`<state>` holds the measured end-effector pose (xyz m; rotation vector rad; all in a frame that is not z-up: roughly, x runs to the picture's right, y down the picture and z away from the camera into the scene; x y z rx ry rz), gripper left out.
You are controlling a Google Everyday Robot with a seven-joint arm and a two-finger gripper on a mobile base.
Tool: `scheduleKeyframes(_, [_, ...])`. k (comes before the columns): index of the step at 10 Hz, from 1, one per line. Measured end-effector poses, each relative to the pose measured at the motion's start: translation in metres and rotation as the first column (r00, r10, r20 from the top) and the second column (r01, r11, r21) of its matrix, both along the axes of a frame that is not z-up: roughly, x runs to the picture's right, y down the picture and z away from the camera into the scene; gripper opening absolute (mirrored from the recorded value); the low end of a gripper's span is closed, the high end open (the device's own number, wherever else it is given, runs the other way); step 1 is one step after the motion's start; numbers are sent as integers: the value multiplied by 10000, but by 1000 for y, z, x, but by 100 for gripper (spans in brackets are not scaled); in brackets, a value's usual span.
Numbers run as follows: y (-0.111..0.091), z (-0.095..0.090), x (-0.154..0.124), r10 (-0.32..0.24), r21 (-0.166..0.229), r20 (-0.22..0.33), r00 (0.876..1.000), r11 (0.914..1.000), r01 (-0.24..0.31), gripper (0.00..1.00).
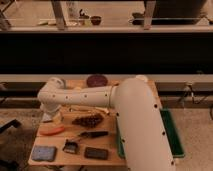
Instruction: Wipe red bowl with towel
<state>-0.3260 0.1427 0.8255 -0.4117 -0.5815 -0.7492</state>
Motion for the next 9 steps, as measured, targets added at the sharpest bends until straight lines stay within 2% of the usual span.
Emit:
scheduleKeyframes(4, [-4, 22, -7, -141, 190, -33, 9999, 9997, 142, 80])
scheduleKeyframes(9, [6, 44, -2, -249, -25, -488, 9985, 9997, 248, 80])
